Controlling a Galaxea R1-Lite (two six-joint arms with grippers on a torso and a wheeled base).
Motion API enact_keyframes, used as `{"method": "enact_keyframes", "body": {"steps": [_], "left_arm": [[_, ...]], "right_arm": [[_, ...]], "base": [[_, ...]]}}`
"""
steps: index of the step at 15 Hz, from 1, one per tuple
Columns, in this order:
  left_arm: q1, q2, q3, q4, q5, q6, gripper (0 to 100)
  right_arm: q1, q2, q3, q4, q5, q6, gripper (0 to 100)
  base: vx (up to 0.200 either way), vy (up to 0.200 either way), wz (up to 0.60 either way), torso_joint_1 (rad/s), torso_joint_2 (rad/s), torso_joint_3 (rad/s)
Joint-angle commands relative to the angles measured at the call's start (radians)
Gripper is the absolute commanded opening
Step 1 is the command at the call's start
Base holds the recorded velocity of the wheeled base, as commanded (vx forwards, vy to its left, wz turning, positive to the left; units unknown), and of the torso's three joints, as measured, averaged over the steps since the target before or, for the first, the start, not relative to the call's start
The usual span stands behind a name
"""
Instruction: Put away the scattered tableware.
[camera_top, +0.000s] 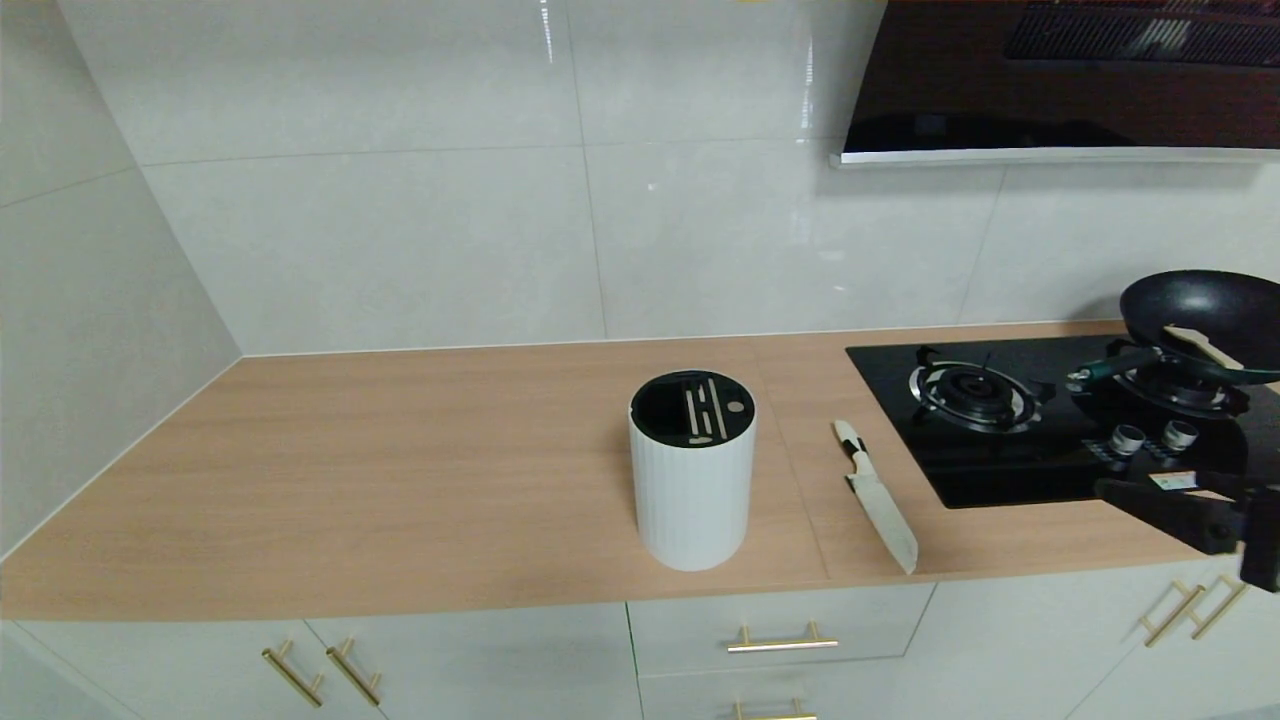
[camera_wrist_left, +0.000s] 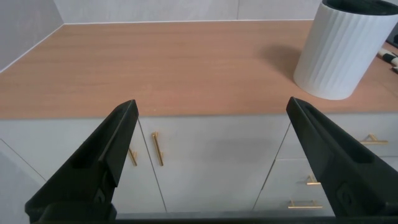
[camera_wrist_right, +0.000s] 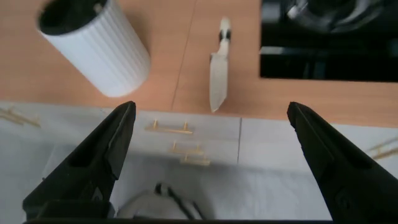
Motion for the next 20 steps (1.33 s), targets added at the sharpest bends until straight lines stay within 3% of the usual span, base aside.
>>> {"method": "enact_keyframes", "body": {"steps": [1,6,16,20], "left_arm": [[-0.001,0.000,0.000,0.000,0.001,0.000,100],[-0.001,0.000,0.000,0.000,0.001,0.000,100],[-0.001,0.000,0.000,0.000,0.001,0.000,100],[0.001,0.000,0.000,0.000,0.001,0.000,100]], "right_arm": [[0.057,0.331,-0.147,-0.025,-0.004,-0.004,100],[0.100,0.667,-0.264,-0.203,-0.121,-0.047,100],[0.101,1.125,-0.419,-0.444,-0.147,-0.058,100],[0.121,1.210,-0.482,-0.511,-0.191,-0.058,100]], "base": [[0.000,0.000,0.00,0.000,0.00,0.000],[0.000,0.000,0.00,0.000,0.00,0.000],[0.000,0.000,0.00,0.000,0.00,0.000],[0.000,0.000,0.00,0.000,0.00,0.000]]}}
